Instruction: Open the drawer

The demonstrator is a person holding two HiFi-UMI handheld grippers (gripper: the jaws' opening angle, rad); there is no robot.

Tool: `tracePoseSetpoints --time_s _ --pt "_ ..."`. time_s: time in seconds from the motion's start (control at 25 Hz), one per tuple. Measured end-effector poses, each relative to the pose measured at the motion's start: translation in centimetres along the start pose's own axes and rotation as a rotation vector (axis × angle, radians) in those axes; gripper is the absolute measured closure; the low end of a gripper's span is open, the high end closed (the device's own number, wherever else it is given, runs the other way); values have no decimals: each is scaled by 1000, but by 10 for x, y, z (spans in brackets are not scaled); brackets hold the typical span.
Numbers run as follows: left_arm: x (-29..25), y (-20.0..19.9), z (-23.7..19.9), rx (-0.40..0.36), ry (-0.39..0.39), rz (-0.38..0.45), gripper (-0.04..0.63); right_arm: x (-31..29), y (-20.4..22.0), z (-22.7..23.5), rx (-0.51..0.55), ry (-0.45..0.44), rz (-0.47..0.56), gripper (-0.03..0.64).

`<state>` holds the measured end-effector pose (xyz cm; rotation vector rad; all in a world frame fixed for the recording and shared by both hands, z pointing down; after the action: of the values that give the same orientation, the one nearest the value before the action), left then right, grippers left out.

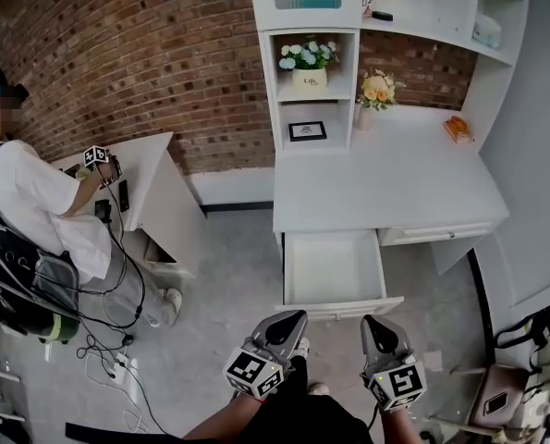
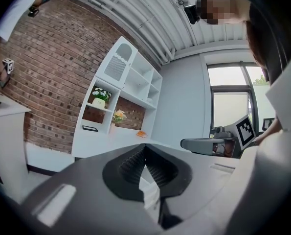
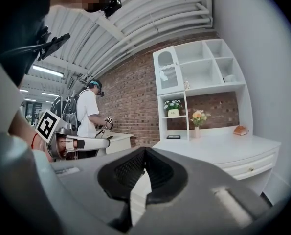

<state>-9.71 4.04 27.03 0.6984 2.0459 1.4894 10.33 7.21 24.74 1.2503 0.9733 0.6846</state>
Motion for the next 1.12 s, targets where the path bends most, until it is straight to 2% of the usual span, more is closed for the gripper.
tracePoseSetpoints --time_s 0.4,0.68,1.12 --pt "6 -29 -6 -28 -20 30 592 9 -27 6 34 -5 30 614" --pt "10 -39 -5 -38 -36 52 592 10 -35 2 12 -26 28 614" --pt "12 -34 2 -35 -48 54 592 23 -26 9 18 -11 66 614"
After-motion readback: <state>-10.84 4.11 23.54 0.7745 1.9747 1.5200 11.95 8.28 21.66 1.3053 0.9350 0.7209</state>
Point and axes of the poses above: the fingertips, and each gripper's own axes: x backward along the fingers, z to its right, y out of its underside, the point moved 7 cm from there along x, backward along the fingers, and after that the axes turned 5 degrees about -z, right-handed, at the moved point
